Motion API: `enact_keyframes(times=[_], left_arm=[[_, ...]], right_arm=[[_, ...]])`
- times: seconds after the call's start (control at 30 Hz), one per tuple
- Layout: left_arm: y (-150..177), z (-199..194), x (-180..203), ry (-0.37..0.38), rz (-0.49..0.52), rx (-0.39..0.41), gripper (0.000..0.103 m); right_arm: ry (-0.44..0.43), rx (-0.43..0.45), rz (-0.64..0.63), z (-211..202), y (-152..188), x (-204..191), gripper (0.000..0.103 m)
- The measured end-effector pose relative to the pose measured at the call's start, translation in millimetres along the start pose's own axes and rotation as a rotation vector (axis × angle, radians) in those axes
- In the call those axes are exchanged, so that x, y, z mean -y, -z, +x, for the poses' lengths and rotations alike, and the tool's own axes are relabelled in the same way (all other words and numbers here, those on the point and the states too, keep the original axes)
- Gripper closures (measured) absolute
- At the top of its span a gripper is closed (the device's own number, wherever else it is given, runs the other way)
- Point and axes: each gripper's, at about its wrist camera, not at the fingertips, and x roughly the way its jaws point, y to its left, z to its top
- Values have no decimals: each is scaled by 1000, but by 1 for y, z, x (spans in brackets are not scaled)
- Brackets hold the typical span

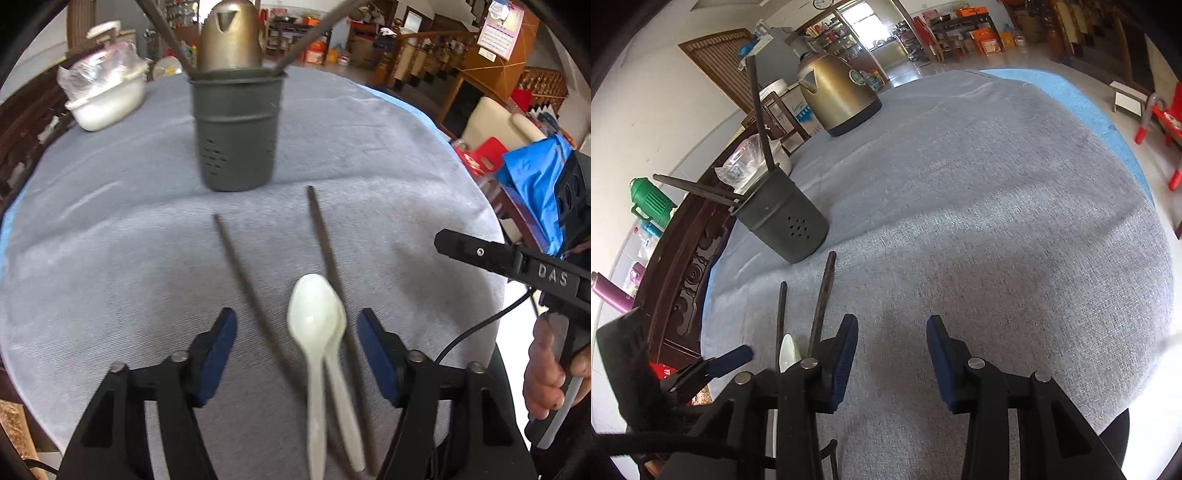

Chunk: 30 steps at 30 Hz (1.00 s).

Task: Organize utensils
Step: 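Close the left tool on the handle of a white spoon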

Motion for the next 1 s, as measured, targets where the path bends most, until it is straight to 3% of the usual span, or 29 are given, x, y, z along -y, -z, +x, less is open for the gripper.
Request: enact_keyframes(times=[0.07, 0.13, 0.2, 0.33, 0.7, 0.83, 1.0], left_arm=[[-2, 9, -1, 21, -7, -22, 53], [-3, 11, 0, 25, 1, -7, 58], [-4, 14, -1, 40, -2, -10, 73], [-3, 22, -6, 62, -28, -27, 91], [10, -4, -39, 23, -93, 42, 93], [13, -20, -58, 26, -144, 76, 93], [18, -33, -78, 22, -177, 101, 93]], right_arm=[[-3, 2, -4, -1, 1, 1, 61], [-10, 4, -3, -1, 1, 1, 61], [-16, 4, -2, -2, 2, 1, 61], [-31, -5, -4, 2, 3, -4, 61], [-95, -34, -83, 6, 12, -35, 61], [-143, -79, -140, 15, 19, -61, 61], [-128, -93, -242, 28, 24, -95, 61]])
